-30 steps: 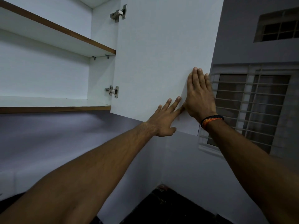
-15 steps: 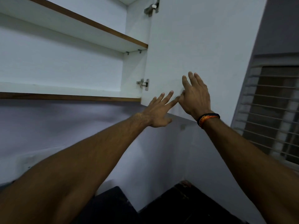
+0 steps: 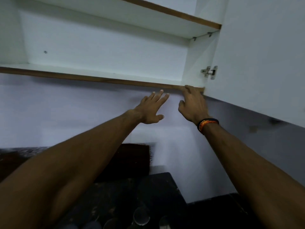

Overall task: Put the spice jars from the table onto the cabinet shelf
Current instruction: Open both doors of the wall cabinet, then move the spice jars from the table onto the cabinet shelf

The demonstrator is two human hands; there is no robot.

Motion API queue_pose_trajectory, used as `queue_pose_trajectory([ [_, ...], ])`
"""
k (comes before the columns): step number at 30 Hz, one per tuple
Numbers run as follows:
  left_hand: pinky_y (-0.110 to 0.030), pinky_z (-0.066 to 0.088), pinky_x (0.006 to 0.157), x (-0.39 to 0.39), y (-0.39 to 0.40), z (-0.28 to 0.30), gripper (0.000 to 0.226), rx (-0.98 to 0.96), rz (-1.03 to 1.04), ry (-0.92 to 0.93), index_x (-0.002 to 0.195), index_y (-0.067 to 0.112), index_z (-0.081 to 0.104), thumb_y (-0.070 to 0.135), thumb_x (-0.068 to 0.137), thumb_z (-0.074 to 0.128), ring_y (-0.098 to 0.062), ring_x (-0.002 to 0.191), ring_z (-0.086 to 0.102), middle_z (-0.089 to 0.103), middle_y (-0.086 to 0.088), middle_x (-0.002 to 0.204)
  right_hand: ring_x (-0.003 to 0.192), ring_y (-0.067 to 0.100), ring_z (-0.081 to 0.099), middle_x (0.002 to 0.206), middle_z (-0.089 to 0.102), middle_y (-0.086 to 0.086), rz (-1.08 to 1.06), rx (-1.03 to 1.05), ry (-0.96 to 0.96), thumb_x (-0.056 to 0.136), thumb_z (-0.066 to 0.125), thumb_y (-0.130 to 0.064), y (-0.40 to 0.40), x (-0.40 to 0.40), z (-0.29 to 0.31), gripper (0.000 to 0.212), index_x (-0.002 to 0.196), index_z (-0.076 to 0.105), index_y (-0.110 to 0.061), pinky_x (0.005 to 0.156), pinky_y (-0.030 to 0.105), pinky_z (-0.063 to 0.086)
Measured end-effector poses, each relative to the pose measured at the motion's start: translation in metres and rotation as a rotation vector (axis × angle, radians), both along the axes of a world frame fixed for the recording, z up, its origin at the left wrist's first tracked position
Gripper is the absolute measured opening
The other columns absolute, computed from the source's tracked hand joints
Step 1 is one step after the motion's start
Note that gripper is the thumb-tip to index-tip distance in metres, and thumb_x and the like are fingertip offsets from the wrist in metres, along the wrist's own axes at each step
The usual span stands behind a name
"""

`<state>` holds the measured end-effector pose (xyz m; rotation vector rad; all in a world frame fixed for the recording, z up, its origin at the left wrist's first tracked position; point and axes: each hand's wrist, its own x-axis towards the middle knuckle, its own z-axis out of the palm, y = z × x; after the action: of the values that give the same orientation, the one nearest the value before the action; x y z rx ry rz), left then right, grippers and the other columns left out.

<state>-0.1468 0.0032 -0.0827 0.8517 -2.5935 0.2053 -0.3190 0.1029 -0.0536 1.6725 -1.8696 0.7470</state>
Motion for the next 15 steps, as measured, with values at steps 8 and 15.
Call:
queue_pose_trajectory([
  [8, -0.054, 0.012, 0.123, 0.103, -0.013, -0.044, 0.089, 0.114, 0.255, 0.008, 0.160, 0.023, -0.003, 0.043, 0.096, 0.056, -0.035, 0.154, 0.001, -0.008, -0.009, 0.167, 0.136, 0.038, 0.040, 0.151, 0.042, 0.018, 0.241, 0.146, -0.026, 0.088, 0.056, -0.011, -0.055, 0.079, -0.049, 0.063, 0.149, 0.041, -0.007, 0.109, 0.048, 0.039],
  [15, -0.052, 0.015, 0.123, 0.176, 0.000, -0.095, 0.088, 0.254, 0.463, -0.018, 0.160, 0.020, 0.001, 0.042, 0.096, 0.058, -0.034, 0.154, 0.003, -0.005, -0.009, 0.168, 0.137, 0.036, 0.039, 0.153, 0.039, 0.015, 0.425, 0.341, -0.014, 0.089, 0.056, -0.015, -0.075, 0.142, -0.100, 0.064, 0.150, 0.040, -0.009, 0.111, 0.045, 0.038],
])
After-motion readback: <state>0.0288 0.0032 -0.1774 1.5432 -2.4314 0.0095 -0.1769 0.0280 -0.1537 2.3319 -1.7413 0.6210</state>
